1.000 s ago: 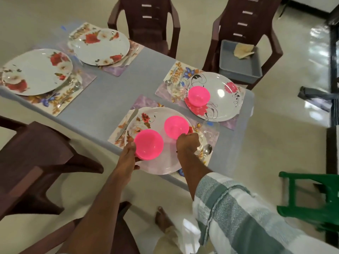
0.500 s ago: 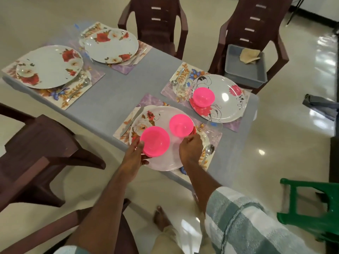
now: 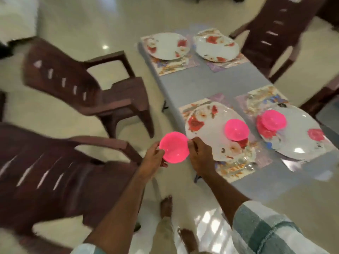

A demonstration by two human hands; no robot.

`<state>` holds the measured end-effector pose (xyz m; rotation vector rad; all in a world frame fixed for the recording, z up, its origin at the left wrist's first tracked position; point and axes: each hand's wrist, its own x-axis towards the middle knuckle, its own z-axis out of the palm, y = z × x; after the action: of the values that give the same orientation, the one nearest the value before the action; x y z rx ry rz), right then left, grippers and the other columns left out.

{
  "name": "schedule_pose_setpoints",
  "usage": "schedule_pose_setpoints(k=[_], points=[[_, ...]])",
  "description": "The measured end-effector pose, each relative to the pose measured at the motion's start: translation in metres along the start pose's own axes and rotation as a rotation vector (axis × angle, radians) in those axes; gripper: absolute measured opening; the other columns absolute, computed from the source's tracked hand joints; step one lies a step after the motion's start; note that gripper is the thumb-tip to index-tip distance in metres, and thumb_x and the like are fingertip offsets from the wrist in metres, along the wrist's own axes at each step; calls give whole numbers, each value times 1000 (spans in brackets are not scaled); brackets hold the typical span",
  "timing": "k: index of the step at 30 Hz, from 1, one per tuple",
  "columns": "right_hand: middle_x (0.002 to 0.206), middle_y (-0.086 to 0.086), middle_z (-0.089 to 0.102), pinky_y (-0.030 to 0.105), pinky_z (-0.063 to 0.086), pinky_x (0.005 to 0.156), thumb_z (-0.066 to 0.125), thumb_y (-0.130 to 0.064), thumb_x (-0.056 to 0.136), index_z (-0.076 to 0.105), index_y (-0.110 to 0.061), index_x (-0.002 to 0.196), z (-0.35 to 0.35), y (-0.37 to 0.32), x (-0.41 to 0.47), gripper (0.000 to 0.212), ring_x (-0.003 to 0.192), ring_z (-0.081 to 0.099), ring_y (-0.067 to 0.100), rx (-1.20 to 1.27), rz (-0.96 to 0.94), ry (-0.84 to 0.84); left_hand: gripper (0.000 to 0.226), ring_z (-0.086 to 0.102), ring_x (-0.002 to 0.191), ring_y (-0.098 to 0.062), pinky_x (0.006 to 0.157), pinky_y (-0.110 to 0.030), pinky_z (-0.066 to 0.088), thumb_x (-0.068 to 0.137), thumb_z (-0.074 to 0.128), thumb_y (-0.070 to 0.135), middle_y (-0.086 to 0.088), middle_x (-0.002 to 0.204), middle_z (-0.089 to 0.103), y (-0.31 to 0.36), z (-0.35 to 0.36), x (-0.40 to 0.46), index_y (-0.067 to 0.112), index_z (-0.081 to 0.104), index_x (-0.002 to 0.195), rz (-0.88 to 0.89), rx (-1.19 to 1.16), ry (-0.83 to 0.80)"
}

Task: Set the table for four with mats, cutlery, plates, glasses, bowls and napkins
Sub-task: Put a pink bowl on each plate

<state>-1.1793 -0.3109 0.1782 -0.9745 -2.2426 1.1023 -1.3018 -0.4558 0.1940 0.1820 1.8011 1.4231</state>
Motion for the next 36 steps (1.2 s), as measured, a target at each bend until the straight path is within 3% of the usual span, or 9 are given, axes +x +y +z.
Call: schedule_pose_setpoints(k=[2, 4, 6, 9, 13, 17, 27, 32, 36], points=[[68, 0, 59, 38, 40, 58, 53, -35, 101, 57, -13, 80, 19, -15, -19, 31, 64, 53, 18, 6, -100, -113, 48, 66, 79, -27, 68, -46, 58, 80, 56, 23, -18, 109, 64, -17, -26, -42, 12, 55, 127, -18, -76, 130], [67, -3, 57, 40, 42, 58, 51, -42, 101, 55, -16, 79, 43, -34, -49, 34, 63, 52, 17, 18, -185, -233, 39, 67, 89, -29, 76, -54, 56, 88, 60, 17, -17, 113, 67, -40, -57, -89, 10, 58, 126, -21, -135, 243], [68, -5, 58, 40, 45, 59, 44, -54, 99, 54, -19, 81, 72, -58, -82, 40, 64, 55, 18, 23, -265, -363, 28, 69, 87, -25, 74, -53, 58, 98, 56, 5, -13, 111, 68, -69, -92, -135, 12, 60, 124, -26, -167, 350], [76, -8, 61, 40, 49, 65, 36, -56, 103, 58, -24, 87, 116, -98, -134, 41, 72, 59, 16, 60, -433, -544, 30, 69, 80, -23, 66, -46, 61, 98, 49, 0, -13, 108, 67, -104, -143, -199, 18, 61, 120, -41, -160, 518], [111, 4, 73, 40, 53, 91, 26, -51, 105, 71, -17, 113, 188, -152, -208, 57, 107, 67, 25, 1, -658, -635, 28, 67, 77, -34, 71, -56, 58, 98, 46, -1, -15, 100, 68, -153, -222, -282, 13, 59, 119, -123, -267, 757], [140, 9, 61, 42, 46, 106, 32, -43, 105, 66, -12, 130, 270, -196, -274, 52, 130, 56, 23, -128, -849, -735, 33, 67, 95, -37, 69, -50, 62, 99, 47, 3, -19, 121, 61, -203, -307, -350, 7, 54, 131, -142, -331, 894], [159, 5, 38, 50, 26, 118, 26, -42, 99, 46, -15, 147, 448, -338, -405, 59, 149, 31, 22, -439, -932, -783, 44, 70, 91, -34, 67, -44, 63, 95, 52, 8, -15, 124, 58, -268, -544, -442, 11, 53, 138, -167, -315, 914], [164, 3, 29, 47, 18, 123, 30, -39, 102, 29, -15, 157, 513, -409, -402, 59, 153, 19, 19, -510, -893, -711, 42, 67, 92, -39, 58, -40, 62, 97, 52, 5, -22, 131, 53, -264, -668, -408, 3, 51, 138, -154, -352, 886], [165, 4, 25, 48, 13, 124, 31, -38, 103, 27, -13, 158, 576, -459, -366, 59, 154, 16, 20, -530, -851, -645, 41, 65, 83, -31, 53, -35, 60, 99, 49, 4, -23, 131, 52, -239, -749, -347, -1, 48, 140, -142, -363, 791]])
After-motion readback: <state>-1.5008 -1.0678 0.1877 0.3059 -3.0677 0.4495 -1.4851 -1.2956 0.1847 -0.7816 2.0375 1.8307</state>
